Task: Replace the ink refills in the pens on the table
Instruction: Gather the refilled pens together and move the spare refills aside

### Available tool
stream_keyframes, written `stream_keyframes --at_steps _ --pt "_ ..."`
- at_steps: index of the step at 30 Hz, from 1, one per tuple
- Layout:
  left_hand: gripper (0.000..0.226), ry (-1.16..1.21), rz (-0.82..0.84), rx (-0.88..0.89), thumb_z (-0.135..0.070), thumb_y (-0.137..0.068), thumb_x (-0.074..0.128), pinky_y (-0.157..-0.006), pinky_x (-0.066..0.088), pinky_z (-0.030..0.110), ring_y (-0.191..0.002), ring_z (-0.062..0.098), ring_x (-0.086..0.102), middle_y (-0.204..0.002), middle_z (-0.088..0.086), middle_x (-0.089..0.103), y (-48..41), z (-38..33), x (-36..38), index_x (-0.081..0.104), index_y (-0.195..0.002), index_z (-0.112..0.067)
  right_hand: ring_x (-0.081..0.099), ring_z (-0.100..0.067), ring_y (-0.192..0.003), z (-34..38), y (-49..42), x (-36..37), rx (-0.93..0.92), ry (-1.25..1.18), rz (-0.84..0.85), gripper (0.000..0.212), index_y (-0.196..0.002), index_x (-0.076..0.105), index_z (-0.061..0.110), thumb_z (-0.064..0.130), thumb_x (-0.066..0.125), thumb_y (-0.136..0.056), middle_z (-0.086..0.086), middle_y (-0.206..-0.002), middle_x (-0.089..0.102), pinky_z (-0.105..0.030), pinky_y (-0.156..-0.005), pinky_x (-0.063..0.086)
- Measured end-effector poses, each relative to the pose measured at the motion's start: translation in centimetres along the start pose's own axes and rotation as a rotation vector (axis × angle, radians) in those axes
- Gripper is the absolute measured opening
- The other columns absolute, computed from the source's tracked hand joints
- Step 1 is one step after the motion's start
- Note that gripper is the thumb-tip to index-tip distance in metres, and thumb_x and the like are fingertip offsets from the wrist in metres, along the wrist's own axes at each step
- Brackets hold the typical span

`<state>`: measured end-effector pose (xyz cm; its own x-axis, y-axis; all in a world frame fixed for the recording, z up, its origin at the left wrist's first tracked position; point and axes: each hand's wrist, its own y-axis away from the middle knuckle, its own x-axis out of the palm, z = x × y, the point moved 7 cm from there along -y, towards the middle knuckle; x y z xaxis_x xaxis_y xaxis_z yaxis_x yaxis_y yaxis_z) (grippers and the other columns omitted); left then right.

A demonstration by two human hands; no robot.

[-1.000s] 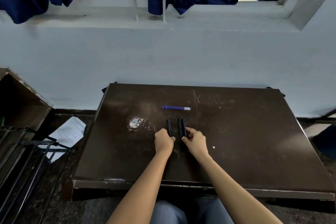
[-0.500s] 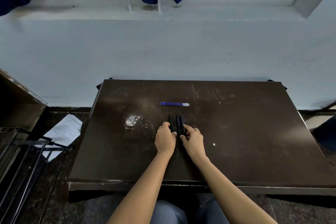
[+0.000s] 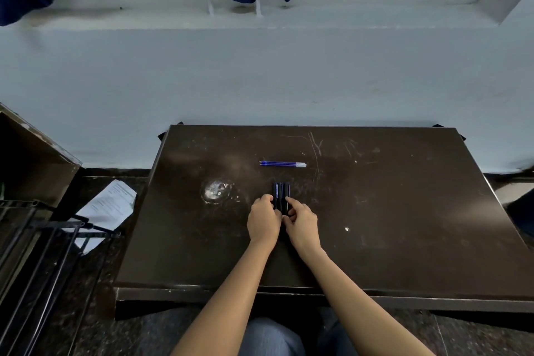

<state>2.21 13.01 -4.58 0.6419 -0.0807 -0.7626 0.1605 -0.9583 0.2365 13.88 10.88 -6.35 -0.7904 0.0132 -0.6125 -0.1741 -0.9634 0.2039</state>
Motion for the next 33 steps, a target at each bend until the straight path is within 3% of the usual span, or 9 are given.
stream_keyframes --at_steps 18,25,28,33 --pt "0.039 0.005 -0.027 -0.022 -0.012 -0.088 0.062 -0.075 0.048 0.028 -0.097 0.016 0.063 -0.109 0.003 0.065 -0.4 3.1 -2.6 0.057 -0.126 -0.015 0.051 -0.008 -0.091 2.2 0.1 3.1 -0.022 0.010 0.067 0.055 -0.140 0.047 0.016 0.004 0.061 -0.089 -0.004 -0.109 0.056 -0.016 -0.084 0.040" --pt "0.033 0.031 -0.023 -0.040 -0.016 -0.087 0.062 -0.072 0.048 0.029 -0.093 0.016 0.062 -0.103 0.001 0.064 -0.7 3.5 -2.5 0.056 -0.119 -0.018 0.054 -0.011 -0.087 2.0 -0.5 1.8 -0.057 -0.035 0.020 0.048 -0.136 0.052 0.016 0.009 0.062 -0.089 0.001 -0.100 0.052 -0.023 -0.086 0.048" --pt "0.029 0.039 -0.033 -0.037 -0.017 -0.089 0.058 -0.071 0.048 0.029 -0.092 0.016 0.063 -0.104 0.002 0.064 -0.8 3.8 -2.4 0.057 -0.118 -0.018 0.059 -0.019 -0.098 2.5 -2.9 -0.7 -0.125 0.020 -0.092 0.039 -0.128 0.059 0.012 0.006 0.059 -0.090 -0.006 -0.107 0.059 -0.037 -0.096 0.049" --pt "0.026 0.063 -0.042 -0.050 -0.019 -0.092 0.057 -0.069 0.046 0.027 -0.091 0.016 0.062 -0.102 0.000 0.065 -0.9 4.1 -2.3 0.058 -0.118 -0.018 0.049 -0.025 -0.125 4.6 -8.7 -3.4 -0.223 0.295 -0.064 0.039 -0.133 0.056 0.010 0.006 0.052 -0.094 -0.010 -0.131 0.058 -0.035 -0.105 0.040"
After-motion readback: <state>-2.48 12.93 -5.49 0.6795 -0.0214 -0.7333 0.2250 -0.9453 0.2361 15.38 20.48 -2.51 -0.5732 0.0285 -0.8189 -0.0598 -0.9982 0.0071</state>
